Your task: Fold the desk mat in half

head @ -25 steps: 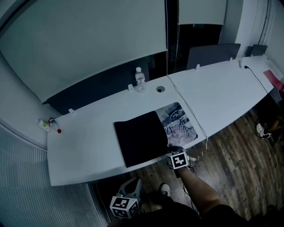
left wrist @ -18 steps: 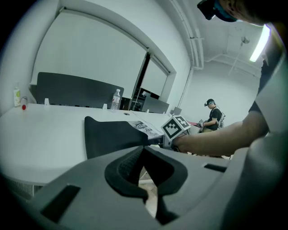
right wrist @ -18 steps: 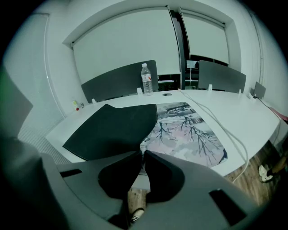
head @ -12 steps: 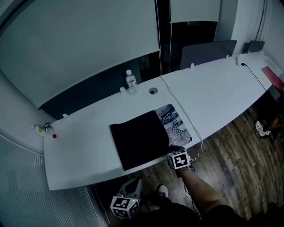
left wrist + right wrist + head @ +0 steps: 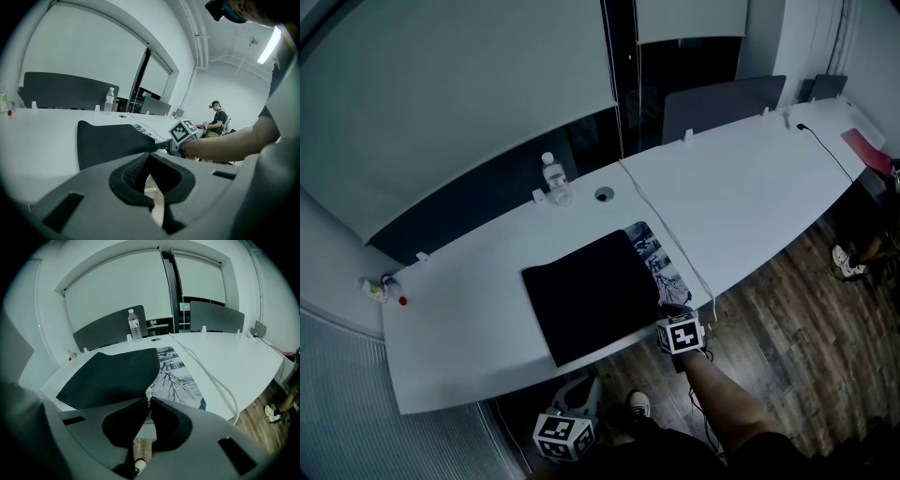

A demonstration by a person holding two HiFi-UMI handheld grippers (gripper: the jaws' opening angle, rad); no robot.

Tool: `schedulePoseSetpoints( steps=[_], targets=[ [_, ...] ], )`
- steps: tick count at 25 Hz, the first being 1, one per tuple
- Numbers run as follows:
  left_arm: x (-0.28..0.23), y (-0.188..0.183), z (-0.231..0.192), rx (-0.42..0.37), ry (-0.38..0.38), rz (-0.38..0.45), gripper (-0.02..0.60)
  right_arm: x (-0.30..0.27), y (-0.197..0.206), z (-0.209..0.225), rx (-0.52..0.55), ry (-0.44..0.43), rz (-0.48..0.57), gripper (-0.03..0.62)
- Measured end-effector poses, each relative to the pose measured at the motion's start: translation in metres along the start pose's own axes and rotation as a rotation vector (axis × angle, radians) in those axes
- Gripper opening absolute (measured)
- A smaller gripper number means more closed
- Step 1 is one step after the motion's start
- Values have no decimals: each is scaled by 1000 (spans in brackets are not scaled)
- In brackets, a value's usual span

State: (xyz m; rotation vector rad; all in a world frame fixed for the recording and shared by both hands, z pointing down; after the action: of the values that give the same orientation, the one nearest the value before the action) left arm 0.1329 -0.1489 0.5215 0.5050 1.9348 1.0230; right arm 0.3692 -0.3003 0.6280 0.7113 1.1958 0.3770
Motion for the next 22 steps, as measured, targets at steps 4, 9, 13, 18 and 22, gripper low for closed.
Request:
schedulePoseSetpoints(
  steps=[4, 9, 13, 18, 22],
  targets=[
    [-10, -1, 4, -8, 18, -5, 6, 2, 0, 14, -21, 17, 18, 43],
    [-18, -2, 7, -15, 31, -11, 6, 9, 0, 25, -33, 30, -2, 43],
    [-23, 0, 7, -14, 41, -20, 6, 10, 0, 30, -38, 41, 9, 43],
    [-26, 0, 6, -20, 48, -30, 6, 12, 0, 38, -61, 62, 2, 43],
    [-28, 1, 5, -26, 53, -30, 6, 13, 3, 44, -69, 73, 8, 43]
  ],
)
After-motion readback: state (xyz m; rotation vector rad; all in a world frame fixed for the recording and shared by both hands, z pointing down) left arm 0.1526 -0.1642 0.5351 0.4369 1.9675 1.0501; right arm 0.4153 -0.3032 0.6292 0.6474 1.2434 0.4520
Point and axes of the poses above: the fingertips, and each gripper's own axes: x backward along the fingers, z to its right, y out of its underside, the point moved 7 cm from there along x, backward along the fingers, and after that the axes turned 2 degrees about -y, right-handed, at the moved point
